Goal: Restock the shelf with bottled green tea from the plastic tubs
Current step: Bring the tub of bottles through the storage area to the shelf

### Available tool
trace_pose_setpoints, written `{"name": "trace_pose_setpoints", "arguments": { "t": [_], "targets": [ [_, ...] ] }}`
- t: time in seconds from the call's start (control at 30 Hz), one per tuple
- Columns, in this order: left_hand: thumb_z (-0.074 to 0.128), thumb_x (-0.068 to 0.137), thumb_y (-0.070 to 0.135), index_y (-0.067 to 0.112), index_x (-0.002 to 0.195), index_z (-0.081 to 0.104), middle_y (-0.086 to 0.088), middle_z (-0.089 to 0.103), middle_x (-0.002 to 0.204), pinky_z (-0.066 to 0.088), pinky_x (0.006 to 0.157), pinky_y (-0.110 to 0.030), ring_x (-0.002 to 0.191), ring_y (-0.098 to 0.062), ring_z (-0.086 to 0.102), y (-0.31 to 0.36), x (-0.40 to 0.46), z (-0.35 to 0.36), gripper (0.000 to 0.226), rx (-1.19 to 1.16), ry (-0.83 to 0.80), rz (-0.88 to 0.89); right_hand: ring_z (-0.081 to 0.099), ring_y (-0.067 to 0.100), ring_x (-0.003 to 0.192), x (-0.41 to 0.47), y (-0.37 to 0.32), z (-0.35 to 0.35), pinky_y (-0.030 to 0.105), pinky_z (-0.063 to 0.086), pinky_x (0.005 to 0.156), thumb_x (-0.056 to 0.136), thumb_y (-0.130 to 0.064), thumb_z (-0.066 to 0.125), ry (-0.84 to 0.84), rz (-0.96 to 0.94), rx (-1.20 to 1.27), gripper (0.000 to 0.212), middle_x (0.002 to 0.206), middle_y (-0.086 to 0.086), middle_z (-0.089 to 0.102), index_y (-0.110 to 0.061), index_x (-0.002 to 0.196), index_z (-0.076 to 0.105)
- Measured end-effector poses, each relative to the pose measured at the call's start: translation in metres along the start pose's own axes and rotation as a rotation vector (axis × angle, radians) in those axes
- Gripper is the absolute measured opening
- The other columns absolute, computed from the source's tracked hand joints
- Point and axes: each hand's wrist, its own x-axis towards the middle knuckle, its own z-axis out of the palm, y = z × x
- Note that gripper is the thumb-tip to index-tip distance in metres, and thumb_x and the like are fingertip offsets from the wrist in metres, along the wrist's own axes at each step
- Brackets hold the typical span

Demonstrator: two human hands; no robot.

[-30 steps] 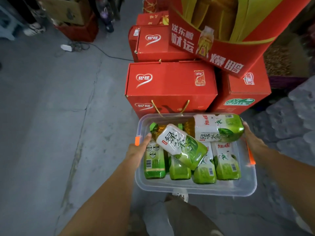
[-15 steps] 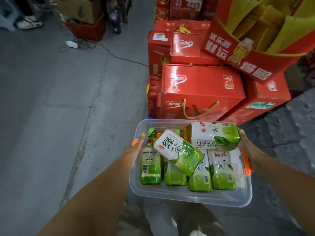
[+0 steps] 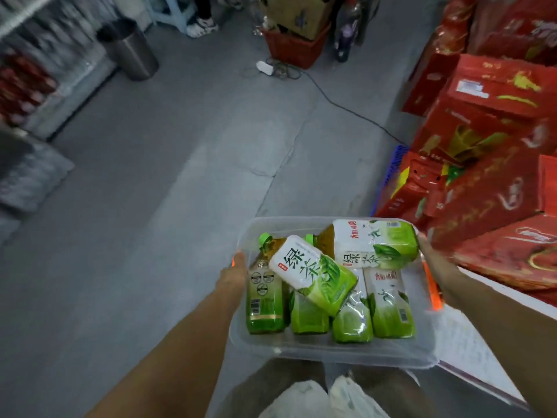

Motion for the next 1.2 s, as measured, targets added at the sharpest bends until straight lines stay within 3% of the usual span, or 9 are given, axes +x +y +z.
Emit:
{"name": "trace_pose_setpoints", "arguments": {
  "t": [0.17,0.37,0.5,0.67,0.77,0.9,1.0,1.1,1.2],
  "targets": [
    [0.03,0.094,0.074,-0.001,0.143,0.045,-0.026,0.052,0.14,0.042,0.109,-0.054,0.127,-0.043,0.051,0.014,0.054,-0.101,0.09,-0.127,0.157,-0.045,0.064,0.035,0.11,0.022,-0.067,0.121,0.051,0.051,0.096,0.032,-0.105,0.051,-0.115,0.018,-0.12,0.135,0.125,0.012,0.065,-0.009,0.126,0.061],
    [0.033,0.098,0.066,0.0,0.122,0.052,-0.022,0.058,0.116,0.047,0.102,-0.05,0.113,-0.041,0.057,0.054,0.107,-0.195,0.073,-0.296,0.321,-0.131,0.063,0.035,0.093,-0.011,-0.2,0.25,0.058,0.052,0.093,0.039,-0.103,0.048,-0.197,-0.091,-0.274,0.124,0.102,0.018,0.063,-0.006,0.115,0.063],
    [0.036,0.095,0.068,-0.001,0.134,0.05,-0.024,0.058,0.126,0.048,0.102,-0.053,0.114,-0.043,0.057,0.091,0.157,-0.247,0.081,-0.447,0.336,-0.166,0.059,0.033,0.082,-0.013,-0.305,0.333,0.053,0.055,0.088,0.027,-0.103,0.044,-0.226,-0.184,-0.334,0.118,0.092,0.017,0.061,-0.012,0.101,0.061],
    [0.04,0.092,0.073,0.004,0.122,0.051,-0.02,0.061,0.113,0.049,0.1,-0.053,0.108,-0.04,0.059,0.147,0.213,-0.304,0.076,-0.603,0.39,-0.267,0.05,0.025,0.059,-0.058,-0.441,0.438,0.028,0.04,0.057,0.078,-0.083,0.047,-0.303,-0.274,-0.482,0.073,0.076,0.013,0.053,-0.011,0.089,0.054],
    [0.039,0.093,0.072,0.006,0.113,0.05,-0.018,0.061,0.106,0.05,0.099,-0.053,0.104,-0.039,0.06,0.189,0.248,-0.345,0.069,-0.672,0.385,-0.283,0.05,0.026,0.063,-0.061,-0.522,0.498,0.029,0.042,0.059,0.07,-0.091,0.044,-0.302,-0.333,-0.557,0.086,0.083,0.014,0.054,-0.011,0.101,0.055],
    [0.039,0.093,0.072,0.004,0.124,0.052,-0.018,0.062,0.11,0.049,0.099,-0.053,0.105,-0.039,0.06,0.246,0.296,-0.4,0.075,-0.734,0.415,-0.309,0.044,0.025,0.064,-0.028,-0.612,0.579,0.031,0.037,0.059,0.025,-0.108,0.034,-0.31,-0.397,-0.644,0.128,0.082,0.01,0.048,-0.017,0.112,0.058],
    [0.038,0.095,0.07,0.005,0.122,0.05,-0.017,0.06,0.101,0.049,0.099,-0.052,0.101,-0.038,0.058,0.293,0.341,-0.441,0.071,-0.738,0.421,-0.323,0.045,0.026,0.062,-0.029,-0.673,0.636,0.031,0.04,0.056,0.036,-0.101,0.036,-0.345,-0.405,-0.655,0.134,0.074,0.007,0.044,-0.008,0.13,0.057],
    [0.04,0.092,0.073,0.003,0.133,0.048,-0.021,0.06,0.12,0.047,0.102,-0.053,0.111,-0.041,0.058,0.341,0.399,-0.483,0.082,-0.753,0.436,-0.305,0.046,0.025,0.061,-0.021,-0.722,0.696,0.031,0.043,0.057,0.067,-0.092,0.039,-0.381,-0.389,-0.671,0.111,0.074,0.005,0.043,-0.007,0.136,0.052],
    [0.039,0.081,0.083,0.005,0.142,0.045,-0.022,0.056,0.137,0.044,0.106,-0.056,0.121,-0.044,0.054,0.388,0.465,-0.526,0.1,-0.75,0.399,-0.322,0.047,0.024,0.061,-0.009,-0.776,0.754,0.031,0.042,0.056,0.071,-0.09,0.041,-0.374,-0.361,-0.64,0.107,0.073,0.005,0.045,-0.005,0.134,0.053]
  ]
}}
